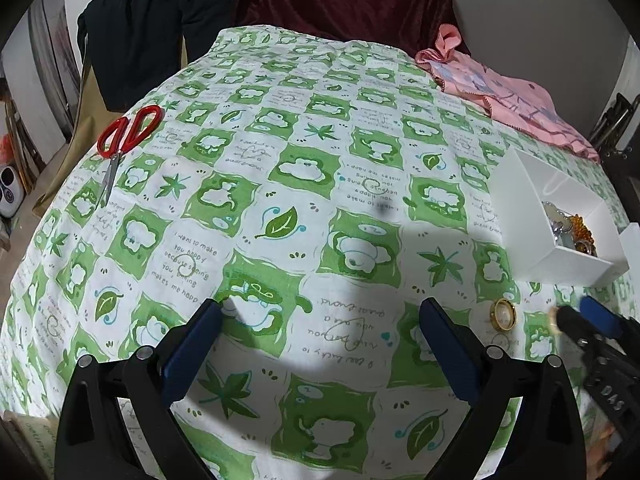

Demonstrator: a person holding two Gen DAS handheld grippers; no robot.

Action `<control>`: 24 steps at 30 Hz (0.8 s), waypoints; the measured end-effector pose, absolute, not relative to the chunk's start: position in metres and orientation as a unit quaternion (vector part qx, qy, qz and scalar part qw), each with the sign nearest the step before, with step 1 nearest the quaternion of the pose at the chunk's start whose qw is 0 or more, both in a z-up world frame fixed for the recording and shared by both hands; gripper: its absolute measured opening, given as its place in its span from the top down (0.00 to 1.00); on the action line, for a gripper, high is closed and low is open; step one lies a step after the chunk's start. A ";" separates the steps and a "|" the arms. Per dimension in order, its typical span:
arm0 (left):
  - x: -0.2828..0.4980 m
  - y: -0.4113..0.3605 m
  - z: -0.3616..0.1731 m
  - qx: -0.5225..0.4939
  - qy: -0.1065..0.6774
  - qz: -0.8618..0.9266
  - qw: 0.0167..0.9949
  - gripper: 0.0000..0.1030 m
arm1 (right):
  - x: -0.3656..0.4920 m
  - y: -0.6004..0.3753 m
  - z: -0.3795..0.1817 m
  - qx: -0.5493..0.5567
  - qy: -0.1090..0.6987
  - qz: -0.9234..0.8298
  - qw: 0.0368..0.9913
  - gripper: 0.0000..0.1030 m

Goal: Organize jewelry
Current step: 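Grasp one gold ring with the left tool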

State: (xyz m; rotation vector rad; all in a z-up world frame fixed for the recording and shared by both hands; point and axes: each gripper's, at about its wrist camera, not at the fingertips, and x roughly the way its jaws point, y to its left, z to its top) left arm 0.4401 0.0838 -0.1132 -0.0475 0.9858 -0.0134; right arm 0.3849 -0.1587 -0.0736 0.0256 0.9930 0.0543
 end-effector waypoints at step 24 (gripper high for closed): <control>0.422 0.047 -0.099 -0.002 0.430 -0.081 0.899 0.06 | 0.331 -0.282 -0.070 0.227 0.421 0.122 0.870 0.52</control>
